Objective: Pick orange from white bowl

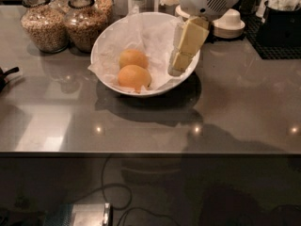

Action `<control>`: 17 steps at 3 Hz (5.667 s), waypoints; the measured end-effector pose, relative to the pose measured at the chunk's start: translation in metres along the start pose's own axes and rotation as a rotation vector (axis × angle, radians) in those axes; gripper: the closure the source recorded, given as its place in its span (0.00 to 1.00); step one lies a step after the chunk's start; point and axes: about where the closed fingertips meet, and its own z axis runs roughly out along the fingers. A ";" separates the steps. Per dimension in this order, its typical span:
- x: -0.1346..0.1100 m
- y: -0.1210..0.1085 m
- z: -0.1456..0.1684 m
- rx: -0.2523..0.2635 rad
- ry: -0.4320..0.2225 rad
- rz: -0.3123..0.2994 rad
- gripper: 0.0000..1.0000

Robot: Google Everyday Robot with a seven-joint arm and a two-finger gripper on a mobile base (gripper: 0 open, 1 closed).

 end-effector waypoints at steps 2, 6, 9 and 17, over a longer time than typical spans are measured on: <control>-0.055 -0.018 0.066 -0.083 0.007 -0.066 0.00; -0.022 -0.067 0.144 0.103 0.073 0.349 0.00; -0.012 -0.057 0.140 0.115 0.098 0.518 0.00; 0.016 -0.027 0.133 0.180 0.199 0.749 0.23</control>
Offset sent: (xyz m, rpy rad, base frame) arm 0.0390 0.1173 -0.0403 -0.0506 0.0752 0.1378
